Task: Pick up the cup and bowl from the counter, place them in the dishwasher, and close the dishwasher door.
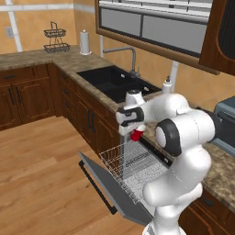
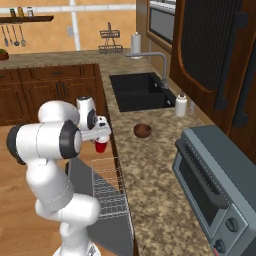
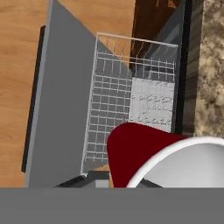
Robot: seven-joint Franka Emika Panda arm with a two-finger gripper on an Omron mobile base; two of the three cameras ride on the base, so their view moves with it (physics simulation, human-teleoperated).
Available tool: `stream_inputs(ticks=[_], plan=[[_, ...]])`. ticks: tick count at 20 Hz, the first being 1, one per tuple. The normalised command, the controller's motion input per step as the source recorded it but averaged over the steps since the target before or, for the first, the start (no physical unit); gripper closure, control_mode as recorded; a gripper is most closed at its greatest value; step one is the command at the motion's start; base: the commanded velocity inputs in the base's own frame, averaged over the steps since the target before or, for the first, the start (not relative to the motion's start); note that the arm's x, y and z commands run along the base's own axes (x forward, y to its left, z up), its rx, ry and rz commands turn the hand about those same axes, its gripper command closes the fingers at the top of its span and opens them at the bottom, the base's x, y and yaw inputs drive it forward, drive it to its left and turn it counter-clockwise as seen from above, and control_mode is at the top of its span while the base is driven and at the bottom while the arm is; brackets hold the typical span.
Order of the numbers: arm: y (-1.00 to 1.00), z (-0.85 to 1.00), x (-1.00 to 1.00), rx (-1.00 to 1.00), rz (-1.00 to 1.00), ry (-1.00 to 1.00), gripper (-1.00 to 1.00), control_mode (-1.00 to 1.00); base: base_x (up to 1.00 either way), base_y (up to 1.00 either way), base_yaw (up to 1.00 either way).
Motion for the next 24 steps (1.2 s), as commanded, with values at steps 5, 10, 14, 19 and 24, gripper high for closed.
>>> stream_inputs(ticks=[5,10,14,19,24], plan=[[0.46,-0.92,0.13,-0.07,0.07,0.28,1.00,-1.00,0.00,0.00,0.00],[0.26,-0.38,0.15,-0.21,0.00,0.35,1.00,-1.00,0.00,0.00,0.00],[0.05,-0.67,0.02,-0.08,0.00,0.01,1.00,-1.00,0.00,0.00,0.00],[0.00,-0.76,0.08,0.00,0.00,-0.02,1.00,-1.00,0.00,0.00,0.00],[0.00,-0.73,0.35,-0.10,0.00,0.01,1.00,-1.00,0.00,0.00,0.00]])
